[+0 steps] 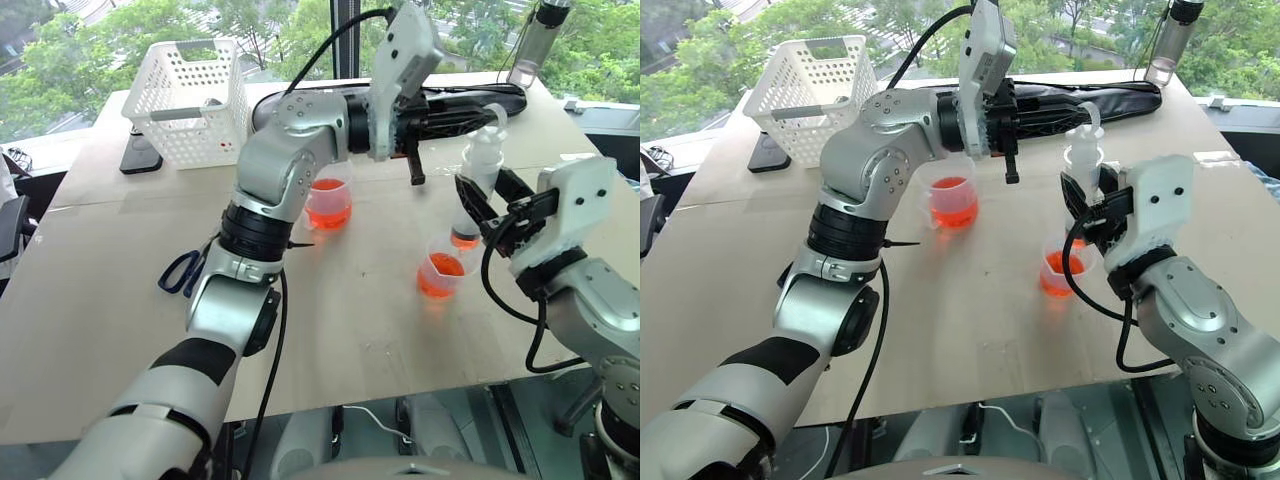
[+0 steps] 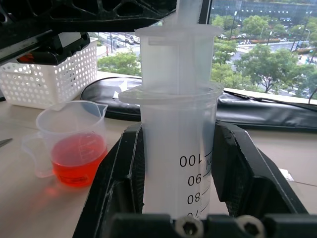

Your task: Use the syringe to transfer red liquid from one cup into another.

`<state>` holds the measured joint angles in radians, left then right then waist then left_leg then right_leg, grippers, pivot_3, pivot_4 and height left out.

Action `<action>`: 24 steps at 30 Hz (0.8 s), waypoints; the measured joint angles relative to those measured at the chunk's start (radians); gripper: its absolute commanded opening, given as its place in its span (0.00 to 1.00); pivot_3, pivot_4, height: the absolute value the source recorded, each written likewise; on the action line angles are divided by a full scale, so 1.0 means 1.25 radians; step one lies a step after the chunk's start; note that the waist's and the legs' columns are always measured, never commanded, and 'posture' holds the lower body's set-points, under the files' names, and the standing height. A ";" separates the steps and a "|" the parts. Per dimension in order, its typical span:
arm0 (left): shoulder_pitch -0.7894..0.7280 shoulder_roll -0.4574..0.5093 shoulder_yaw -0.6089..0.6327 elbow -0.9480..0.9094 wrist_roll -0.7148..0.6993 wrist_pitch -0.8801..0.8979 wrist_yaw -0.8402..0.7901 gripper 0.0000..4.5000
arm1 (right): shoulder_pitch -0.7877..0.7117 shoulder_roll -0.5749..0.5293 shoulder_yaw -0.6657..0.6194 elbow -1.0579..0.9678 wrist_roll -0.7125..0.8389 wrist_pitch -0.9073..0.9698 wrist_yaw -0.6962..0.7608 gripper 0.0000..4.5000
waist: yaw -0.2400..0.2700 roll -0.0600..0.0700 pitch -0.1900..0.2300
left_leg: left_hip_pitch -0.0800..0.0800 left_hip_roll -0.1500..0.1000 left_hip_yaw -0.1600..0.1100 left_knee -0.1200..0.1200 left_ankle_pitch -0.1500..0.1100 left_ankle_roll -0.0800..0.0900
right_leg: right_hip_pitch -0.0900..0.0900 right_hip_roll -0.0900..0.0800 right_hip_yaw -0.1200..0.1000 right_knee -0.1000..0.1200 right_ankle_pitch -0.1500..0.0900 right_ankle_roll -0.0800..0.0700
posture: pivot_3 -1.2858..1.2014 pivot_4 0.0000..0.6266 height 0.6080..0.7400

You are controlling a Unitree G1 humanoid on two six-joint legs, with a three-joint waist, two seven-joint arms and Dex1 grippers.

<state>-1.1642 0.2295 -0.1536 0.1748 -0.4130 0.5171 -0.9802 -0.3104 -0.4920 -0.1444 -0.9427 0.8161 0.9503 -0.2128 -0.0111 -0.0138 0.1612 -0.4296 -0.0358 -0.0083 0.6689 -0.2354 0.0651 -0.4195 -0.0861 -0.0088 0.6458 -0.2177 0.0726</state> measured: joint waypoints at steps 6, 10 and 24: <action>0.000 0.004 0.005 0.004 0.005 -0.020 -0.013 0.00 | -0.030 0.006 -0.010 0.009 0.037 0.026 -0.016 0.32 | 0.001 0.000 0.000 | 0.000 0.000 0.000 0.000 0.000 0.000 | 0.000 0.000 0.000 0.000 0.000 0.000 | 0.52 0.24 0.88; 0.006 0.008 -0.002 -0.002 0.015 -0.038 -0.024 0.00 | -0.032 0.006 -0.011 0.012 0.050 0.027 -0.018 0.32 | 0.000 0.000 0.000 | 0.000 0.000 0.000 0.000 0.000 0.000 | 0.000 0.000 0.000 0.000 0.000 0.000 | 0.52 0.24 0.88; 0.074 0.023 -0.033 -0.046 0.034 -0.067 -0.042 0.00 | 0.008 0.006 -0.007 0.015 0.059 0.027 0.010 0.32 | 0.000 0.000 0.000 | 0.000 0.000 0.000 0.000 0.000 0.000 | 0.000 0.000 0.000 0.000 0.000 0.000 | 0.52 0.24 0.88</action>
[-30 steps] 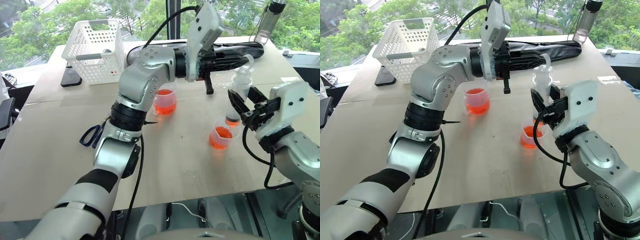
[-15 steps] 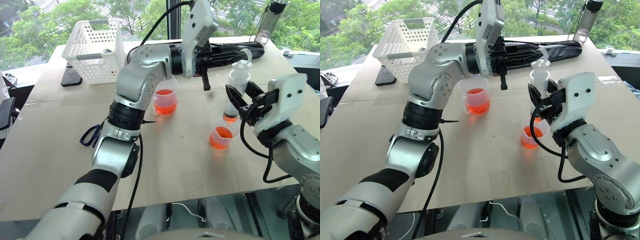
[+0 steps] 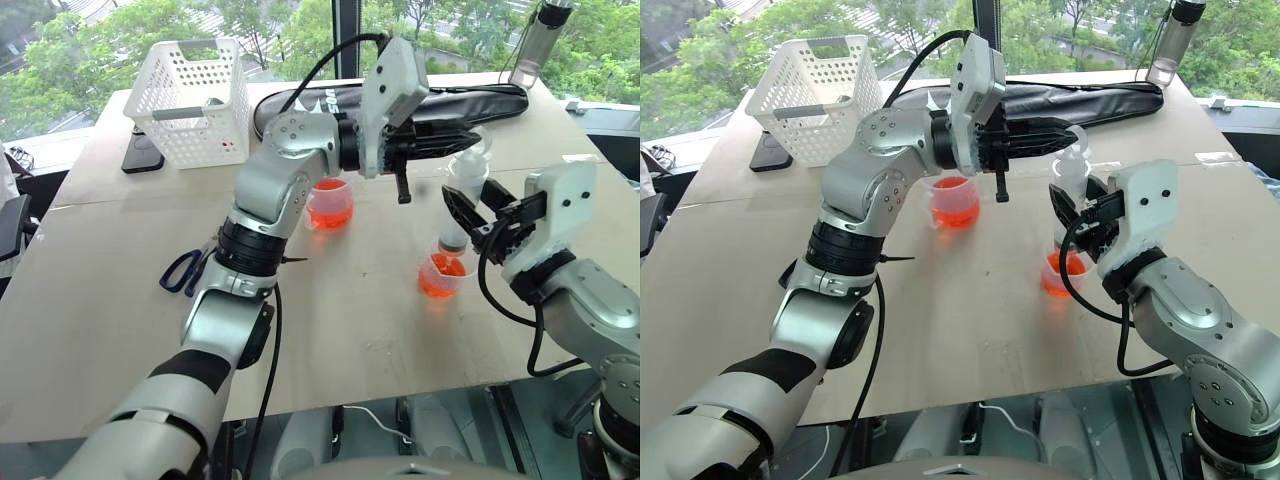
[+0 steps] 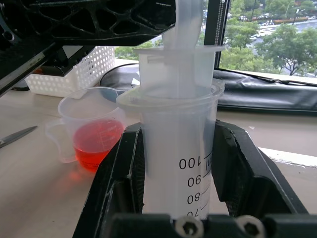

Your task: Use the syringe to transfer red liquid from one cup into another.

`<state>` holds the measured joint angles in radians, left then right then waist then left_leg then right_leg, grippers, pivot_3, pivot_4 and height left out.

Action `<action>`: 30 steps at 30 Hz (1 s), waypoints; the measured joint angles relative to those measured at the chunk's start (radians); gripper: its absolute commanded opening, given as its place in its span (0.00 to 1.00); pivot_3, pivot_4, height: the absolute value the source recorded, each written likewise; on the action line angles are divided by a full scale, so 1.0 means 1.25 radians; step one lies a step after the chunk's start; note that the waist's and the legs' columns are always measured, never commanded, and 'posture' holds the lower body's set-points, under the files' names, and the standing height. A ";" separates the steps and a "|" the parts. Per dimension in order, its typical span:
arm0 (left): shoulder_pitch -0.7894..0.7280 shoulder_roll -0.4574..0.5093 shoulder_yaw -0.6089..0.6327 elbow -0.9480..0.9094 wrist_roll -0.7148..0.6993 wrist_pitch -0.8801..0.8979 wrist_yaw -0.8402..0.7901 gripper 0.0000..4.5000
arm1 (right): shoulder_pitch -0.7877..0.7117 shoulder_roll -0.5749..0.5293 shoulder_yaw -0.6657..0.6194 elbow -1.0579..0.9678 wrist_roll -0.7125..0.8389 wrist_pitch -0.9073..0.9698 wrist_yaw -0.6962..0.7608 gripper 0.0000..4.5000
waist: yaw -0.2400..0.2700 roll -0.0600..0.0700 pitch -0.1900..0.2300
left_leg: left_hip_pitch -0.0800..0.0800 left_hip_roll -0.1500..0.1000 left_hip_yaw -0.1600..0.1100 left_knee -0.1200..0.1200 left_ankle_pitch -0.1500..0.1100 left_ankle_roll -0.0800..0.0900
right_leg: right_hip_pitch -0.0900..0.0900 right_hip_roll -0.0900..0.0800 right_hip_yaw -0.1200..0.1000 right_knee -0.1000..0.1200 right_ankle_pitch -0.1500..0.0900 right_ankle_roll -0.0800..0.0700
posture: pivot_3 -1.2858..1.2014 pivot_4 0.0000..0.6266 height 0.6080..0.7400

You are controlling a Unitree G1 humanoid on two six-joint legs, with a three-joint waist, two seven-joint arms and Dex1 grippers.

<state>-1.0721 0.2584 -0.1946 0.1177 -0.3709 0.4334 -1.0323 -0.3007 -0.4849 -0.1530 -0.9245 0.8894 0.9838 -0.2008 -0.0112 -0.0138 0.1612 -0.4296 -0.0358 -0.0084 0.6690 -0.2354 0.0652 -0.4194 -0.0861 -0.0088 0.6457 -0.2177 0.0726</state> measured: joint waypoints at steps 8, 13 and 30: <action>0.035 0.008 -0.006 -0.031 0.006 0.000 -0.012 0.00 | 0.011 0.000 0.000 -0.001 -0.003 -0.001 0.021 0.32 | 0.000 0.000 0.000 | 0.000 0.000 0.000 0.000 0.000 0.000 | 0.000 0.000 0.000 0.000 0.000 0.000 | 0.52 0.24 0.88; 0.055 0.009 -0.008 -0.058 0.012 0.015 -0.011 0.00 | 0.026 -0.001 0.000 -0.001 -0.004 -0.003 0.038 0.32 | 0.000 0.000 0.000 | 0.000 0.000 0.000 0.000 0.000 0.000 | 0.000 0.000 0.000 0.000 0.000 0.000 | 0.52 0.24 0.88; 0.024 -0.026 0.055 -0.026 -0.090 0.143 -0.009 0.35 | 0.056 -0.023 -0.071 -0.033 -0.020 -0.051 0.066 0.32 | -0.001 0.000 0.000 | 0.001 0.000 -0.001 0.000 0.000 0.000 | 0.001 0.000 0.000 0.000 0.000 0.000 | 0.52 0.24 0.88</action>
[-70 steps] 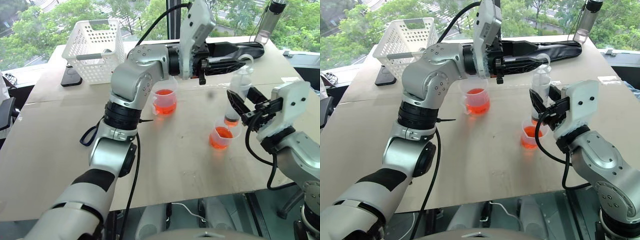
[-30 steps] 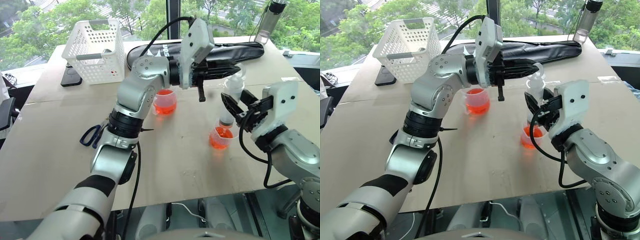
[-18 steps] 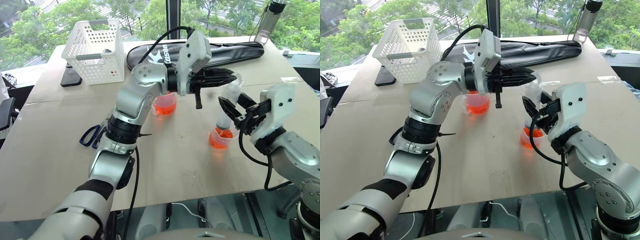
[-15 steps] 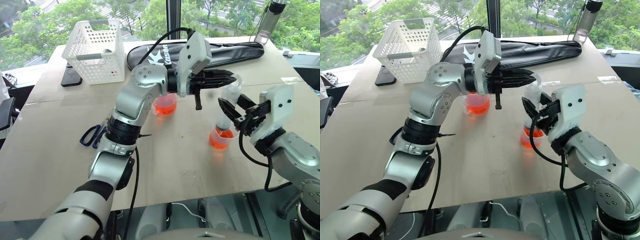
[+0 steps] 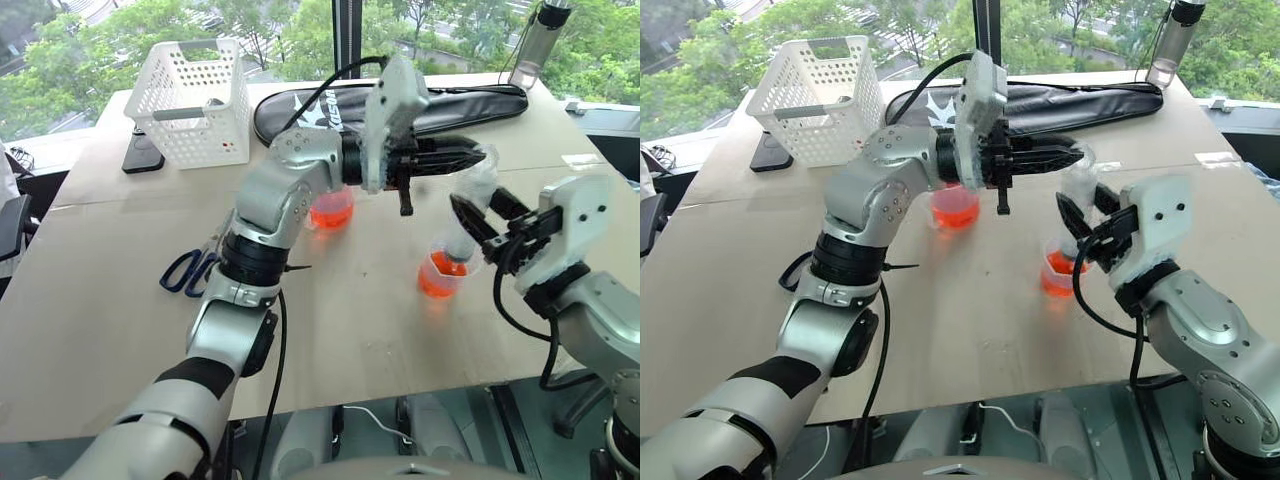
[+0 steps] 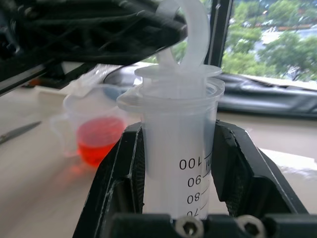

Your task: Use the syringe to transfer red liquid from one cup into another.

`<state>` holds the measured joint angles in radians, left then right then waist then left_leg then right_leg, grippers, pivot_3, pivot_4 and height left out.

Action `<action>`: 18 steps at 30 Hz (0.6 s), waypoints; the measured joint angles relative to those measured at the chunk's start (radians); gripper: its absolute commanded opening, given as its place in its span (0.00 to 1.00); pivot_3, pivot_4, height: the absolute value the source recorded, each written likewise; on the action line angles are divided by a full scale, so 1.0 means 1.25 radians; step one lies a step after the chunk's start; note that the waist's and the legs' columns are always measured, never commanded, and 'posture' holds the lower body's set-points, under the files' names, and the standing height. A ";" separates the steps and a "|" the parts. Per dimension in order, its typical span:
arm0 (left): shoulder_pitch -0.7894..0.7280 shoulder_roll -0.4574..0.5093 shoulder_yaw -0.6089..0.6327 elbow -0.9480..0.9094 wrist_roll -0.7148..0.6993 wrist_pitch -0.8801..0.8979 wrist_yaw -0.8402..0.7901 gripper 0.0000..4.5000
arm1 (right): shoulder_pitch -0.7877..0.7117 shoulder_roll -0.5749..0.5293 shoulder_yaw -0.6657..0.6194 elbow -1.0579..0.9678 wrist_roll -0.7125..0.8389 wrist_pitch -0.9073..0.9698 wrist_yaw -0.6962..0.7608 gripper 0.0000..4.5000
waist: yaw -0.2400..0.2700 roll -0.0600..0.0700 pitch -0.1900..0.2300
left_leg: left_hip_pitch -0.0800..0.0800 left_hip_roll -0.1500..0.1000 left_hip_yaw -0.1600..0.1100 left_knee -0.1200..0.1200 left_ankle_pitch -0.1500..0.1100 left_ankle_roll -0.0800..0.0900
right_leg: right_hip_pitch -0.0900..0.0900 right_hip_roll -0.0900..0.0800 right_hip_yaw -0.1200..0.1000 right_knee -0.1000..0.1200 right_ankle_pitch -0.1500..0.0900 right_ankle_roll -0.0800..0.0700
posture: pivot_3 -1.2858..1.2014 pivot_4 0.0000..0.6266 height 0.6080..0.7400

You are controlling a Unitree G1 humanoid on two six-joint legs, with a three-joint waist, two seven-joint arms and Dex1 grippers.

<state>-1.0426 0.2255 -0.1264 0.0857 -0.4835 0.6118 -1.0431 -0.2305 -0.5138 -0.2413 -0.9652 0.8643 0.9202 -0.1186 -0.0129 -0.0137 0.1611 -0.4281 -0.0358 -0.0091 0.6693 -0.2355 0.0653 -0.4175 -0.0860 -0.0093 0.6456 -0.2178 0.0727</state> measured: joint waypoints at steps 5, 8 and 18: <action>0.000 0.007 0.043 0.007 -0.051 0.039 0.004 0.77 | -0.003 -0.009 -0.018 0.000 0.006 -0.020 0.001 0.32 | 0.000 0.000 0.000 | 0.000 0.000 0.000 0.000 0.000 0.000 | 0.000 0.000 0.000 0.000 0.000 0.000 | 0.52 0.24 0.88; 0.013 0.034 0.056 -0.002 -0.061 0.058 0.010 1.00 | 0.006 -0.008 -0.040 0.003 0.019 -0.029 0.002 0.32 | 0.000 0.000 0.000 | 0.001 0.000 0.000 0.000 0.000 0.000 | 0.001 0.000 0.000 0.000 0.000 0.000 | 0.52 0.24 0.88; 0.127 0.093 -0.034 -0.074 -0.031 0.046 -0.036 1.00 | 0.031 -0.001 -0.072 0.012 0.085 -0.064 -0.005 0.32 | 0.007 0.000 0.000 | 0.002 0.000 0.000 0.000 0.000 0.000 | 0.003 0.000 0.000 -0.001 0.000 0.000 | 0.52 0.24 0.88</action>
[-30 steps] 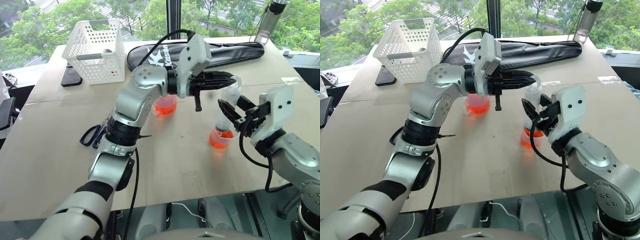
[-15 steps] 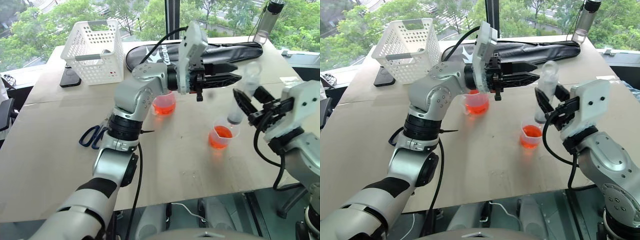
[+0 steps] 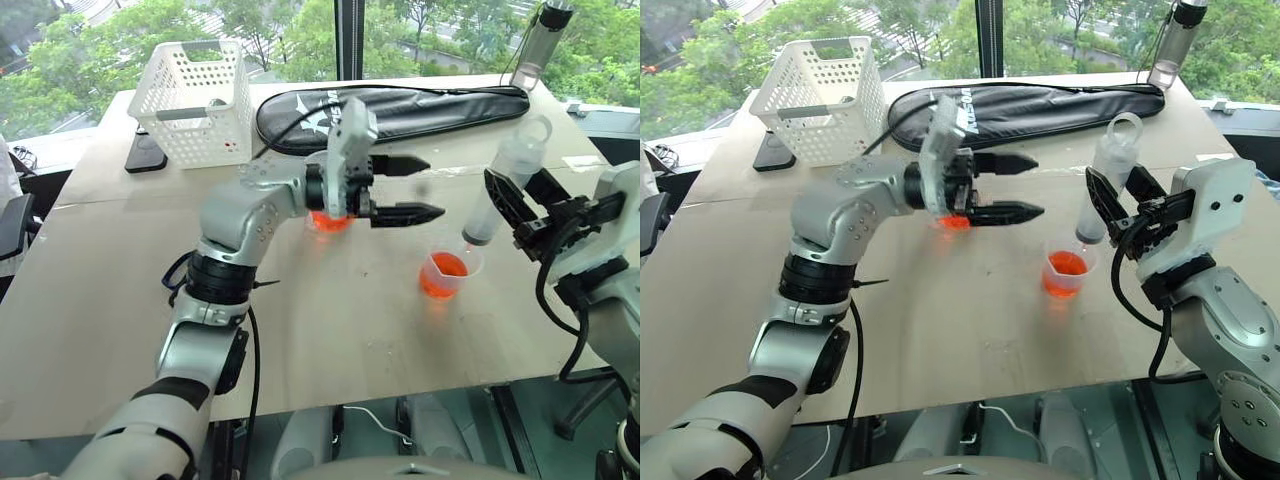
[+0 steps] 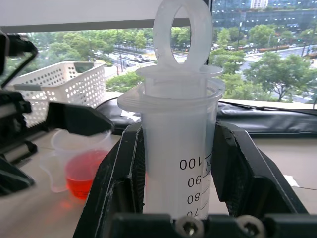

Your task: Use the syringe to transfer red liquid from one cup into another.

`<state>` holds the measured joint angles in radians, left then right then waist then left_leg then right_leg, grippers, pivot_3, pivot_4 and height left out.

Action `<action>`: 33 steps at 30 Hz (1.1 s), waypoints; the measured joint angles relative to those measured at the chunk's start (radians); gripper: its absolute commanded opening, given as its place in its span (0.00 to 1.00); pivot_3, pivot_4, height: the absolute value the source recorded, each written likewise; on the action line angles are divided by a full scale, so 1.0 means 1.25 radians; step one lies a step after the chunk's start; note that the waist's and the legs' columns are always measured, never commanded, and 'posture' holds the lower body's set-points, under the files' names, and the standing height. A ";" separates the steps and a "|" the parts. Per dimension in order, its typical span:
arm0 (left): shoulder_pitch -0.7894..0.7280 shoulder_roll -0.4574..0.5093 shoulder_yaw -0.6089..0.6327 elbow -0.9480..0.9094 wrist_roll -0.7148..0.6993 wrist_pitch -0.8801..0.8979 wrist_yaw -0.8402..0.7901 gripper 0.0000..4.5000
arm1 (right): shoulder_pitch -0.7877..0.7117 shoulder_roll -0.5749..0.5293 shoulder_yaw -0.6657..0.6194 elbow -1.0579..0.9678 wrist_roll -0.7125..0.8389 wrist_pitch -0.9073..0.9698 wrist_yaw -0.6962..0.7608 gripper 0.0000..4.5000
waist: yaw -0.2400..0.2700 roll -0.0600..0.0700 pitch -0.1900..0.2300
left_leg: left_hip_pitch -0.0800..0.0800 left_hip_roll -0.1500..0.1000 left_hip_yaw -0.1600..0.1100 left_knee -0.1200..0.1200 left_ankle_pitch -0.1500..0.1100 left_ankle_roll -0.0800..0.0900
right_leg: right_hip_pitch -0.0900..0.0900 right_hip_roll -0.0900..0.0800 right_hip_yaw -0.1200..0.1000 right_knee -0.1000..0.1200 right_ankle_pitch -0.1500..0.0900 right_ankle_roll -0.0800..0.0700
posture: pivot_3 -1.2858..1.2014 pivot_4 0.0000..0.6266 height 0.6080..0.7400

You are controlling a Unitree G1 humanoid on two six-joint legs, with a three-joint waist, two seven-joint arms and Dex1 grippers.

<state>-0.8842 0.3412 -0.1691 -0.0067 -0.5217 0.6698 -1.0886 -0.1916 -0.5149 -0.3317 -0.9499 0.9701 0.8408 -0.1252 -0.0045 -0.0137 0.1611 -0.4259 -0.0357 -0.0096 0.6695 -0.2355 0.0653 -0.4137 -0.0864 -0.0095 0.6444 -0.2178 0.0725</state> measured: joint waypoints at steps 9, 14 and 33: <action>-0.006 -0.089 -0.054 0.038 0.034 -0.031 0.028 1.00 | -0.026 -0.020 0.014 -0.002 0.077 -0.018 -0.041 0.32 | -0.001 0.000 0.000 | 0.000 0.000 0.000 0.000 0.000 0.000 | 0.000 0.000 0.000 0.000 0.000 0.000 | 0.52 0.24 0.88; -0.029 -0.133 -0.055 0.079 0.054 -0.060 0.052 1.00 | -0.028 -0.040 0.040 -0.010 0.103 -0.020 -0.063 0.32 | 0.000 0.000 0.000 | 0.000 0.000 0.000 0.000 0.000 0.000 | 0.000 0.000 0.000 0.000 0.000 0.000 | 0.52 0.24 0.88; -0.024 -0.175 -0.059 0.094 0.086 -0.136 0.068 0.32 | -0.008 -0.136 0.046 -0.008 0.144 -0.053 -0.063 0.80 | 0.000 0.000 0.000 | 0.000 0.000 0.000 0.000 -0.001 0.001 | 0.000 0.000 0.000 -0.001 0.000 0.000 | 0.52 0.24 0.88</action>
<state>-0.9148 0.1219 -0.2430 0.1113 -0.4136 0.4999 -1.0031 -0.2018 -0.6850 -0.2736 -0.9598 1.1506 0.7742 -0.2040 -0.0046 -0.0138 0.1612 -0.4257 -0.0356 -0.0092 0.6693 -0.2364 0.0667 -0.4135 -0.0865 -0.0092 0.6433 -0.2178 0.0725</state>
